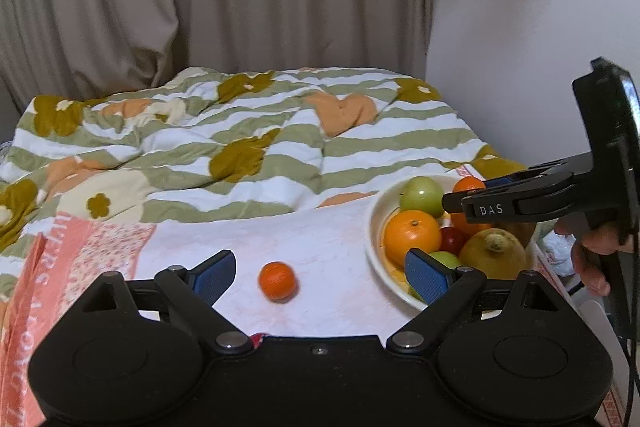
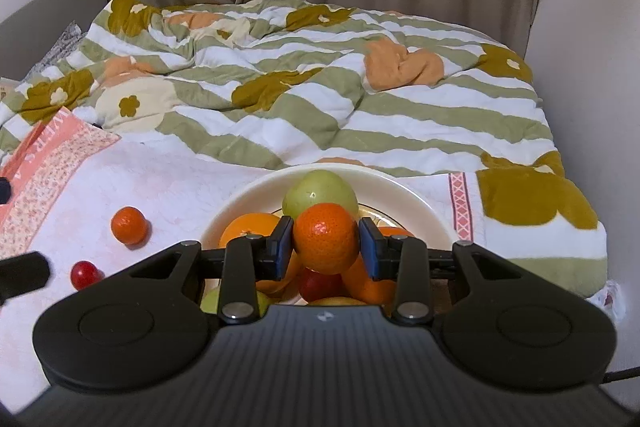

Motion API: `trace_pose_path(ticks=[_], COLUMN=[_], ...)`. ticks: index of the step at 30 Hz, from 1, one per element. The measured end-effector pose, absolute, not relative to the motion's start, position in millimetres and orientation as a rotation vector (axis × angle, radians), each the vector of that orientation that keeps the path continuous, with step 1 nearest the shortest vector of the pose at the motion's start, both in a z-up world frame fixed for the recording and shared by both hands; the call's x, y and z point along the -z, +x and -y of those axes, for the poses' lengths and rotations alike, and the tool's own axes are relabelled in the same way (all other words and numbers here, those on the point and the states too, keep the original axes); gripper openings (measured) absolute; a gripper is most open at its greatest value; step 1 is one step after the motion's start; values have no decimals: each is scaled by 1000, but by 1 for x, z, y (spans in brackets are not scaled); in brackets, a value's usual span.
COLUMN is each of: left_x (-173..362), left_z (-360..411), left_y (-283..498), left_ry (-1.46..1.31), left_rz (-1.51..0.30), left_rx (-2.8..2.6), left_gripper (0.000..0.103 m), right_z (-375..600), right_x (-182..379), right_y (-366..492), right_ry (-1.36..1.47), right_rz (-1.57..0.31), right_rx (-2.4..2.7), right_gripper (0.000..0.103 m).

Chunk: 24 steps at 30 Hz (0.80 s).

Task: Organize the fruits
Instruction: 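Withdraw both tools toward the last tomato and tangerine on the cloth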

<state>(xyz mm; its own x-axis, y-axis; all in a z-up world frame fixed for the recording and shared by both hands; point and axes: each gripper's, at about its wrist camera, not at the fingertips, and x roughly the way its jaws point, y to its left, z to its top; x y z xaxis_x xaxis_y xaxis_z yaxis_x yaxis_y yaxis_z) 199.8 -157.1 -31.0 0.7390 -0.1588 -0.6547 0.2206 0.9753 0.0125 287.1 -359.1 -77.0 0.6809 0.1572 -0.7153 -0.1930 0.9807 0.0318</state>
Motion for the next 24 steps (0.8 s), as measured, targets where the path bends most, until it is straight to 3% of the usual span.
trace_pose_path(ticks=[4,6,8,9,24], left_x=[32,31,28,27,-1], left_z=[150,148,146,145,150], left_y=[193,190,187,185,139], left_ry=[93,95,86,80,53], left_rz=[-714,-708,-703,-699,-630], left_rx=[178,167,166,165,161], left_gripper=[94,94,94,94,94], right_z=[357,357,358,358,355], right_x=[82,82,80,77,31], right_y=[290,289,286,283,215], right_ry=[-50,-43,-34,-33,-81], right_rz=[-800,-785,-763,-745,-682], right_rx=[-196,-208,-201,-192,-203], right_gripper=[52,65,99,103,103])
